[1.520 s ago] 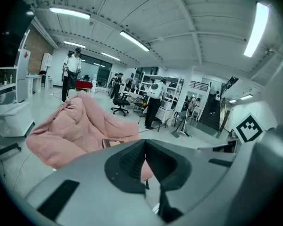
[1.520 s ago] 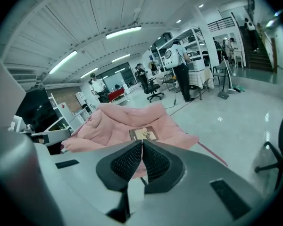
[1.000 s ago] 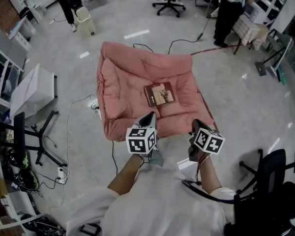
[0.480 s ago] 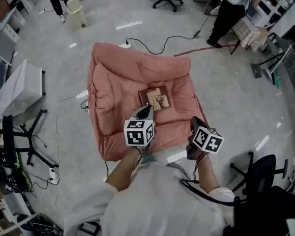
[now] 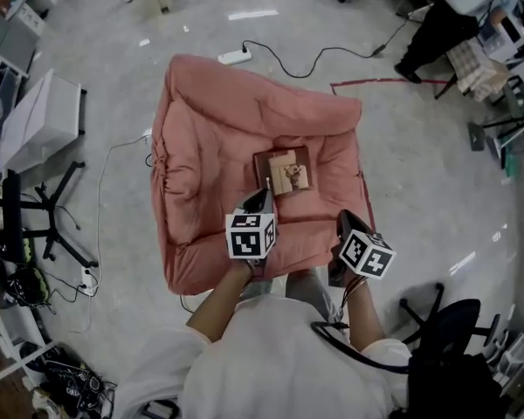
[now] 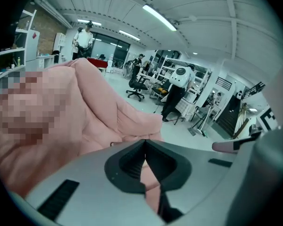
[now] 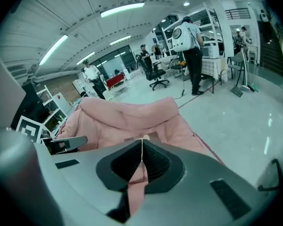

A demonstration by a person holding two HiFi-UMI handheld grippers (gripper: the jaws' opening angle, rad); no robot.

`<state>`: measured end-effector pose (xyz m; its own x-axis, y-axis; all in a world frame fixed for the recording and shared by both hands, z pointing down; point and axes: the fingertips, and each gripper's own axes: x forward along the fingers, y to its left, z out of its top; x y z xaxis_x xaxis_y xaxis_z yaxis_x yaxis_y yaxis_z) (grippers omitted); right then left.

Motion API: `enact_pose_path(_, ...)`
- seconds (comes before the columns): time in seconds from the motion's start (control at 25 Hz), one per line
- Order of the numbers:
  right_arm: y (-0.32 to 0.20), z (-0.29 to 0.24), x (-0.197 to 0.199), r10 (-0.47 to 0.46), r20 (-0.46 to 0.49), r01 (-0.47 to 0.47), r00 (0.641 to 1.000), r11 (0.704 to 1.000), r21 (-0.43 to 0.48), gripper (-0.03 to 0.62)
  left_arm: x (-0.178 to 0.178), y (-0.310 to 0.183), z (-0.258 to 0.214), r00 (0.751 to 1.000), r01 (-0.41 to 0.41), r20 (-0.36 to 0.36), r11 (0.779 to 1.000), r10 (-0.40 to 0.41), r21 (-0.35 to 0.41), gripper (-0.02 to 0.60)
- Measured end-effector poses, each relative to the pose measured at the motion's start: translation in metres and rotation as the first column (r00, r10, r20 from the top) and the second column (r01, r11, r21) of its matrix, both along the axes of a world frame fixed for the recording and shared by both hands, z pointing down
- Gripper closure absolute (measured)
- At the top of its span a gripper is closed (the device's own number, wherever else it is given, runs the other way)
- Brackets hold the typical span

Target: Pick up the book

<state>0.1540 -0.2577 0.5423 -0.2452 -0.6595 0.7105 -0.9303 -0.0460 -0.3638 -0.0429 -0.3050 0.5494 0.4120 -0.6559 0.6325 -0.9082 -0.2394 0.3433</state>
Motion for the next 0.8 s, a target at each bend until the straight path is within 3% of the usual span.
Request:
enact_pose_path(0.2,-0.027,0.035,-0.004,-0.104,0.019,0.105,0.994,0.992,-0.068,0.563,-0.004,-0.014,0.037,0.996,0.092,0.028,0.993,-0.09,-0.077,0.573)
enact_pose_path(0.48,-0.053,0.084,-0.014,-0.199,0.035,0.202,0.979,0.973,-0.115,0.563,-0.002,-0.042,0.08,0.989,0.147,0.009,0.983,-0.147,-0.11,0.571)
enact_pose_path(0.6,-0.055,0.11,-0.018,-0.222,0.061,0.228,0.973,0.962,-0.152,0.563,-0.002,-0.051,0.102,0.987,0.162,0.002,0.979,-0.163,-0.123,0.512)
enact_pose_path(0.8,-0.057,0.145,-0.023,-0.258,0.085,0.27,0.962,0.942,-0.201,0.563,-0.01,-0.058,0.146,0.983,0.186,0.03,0.968,-0.183,-0.169,0.473)
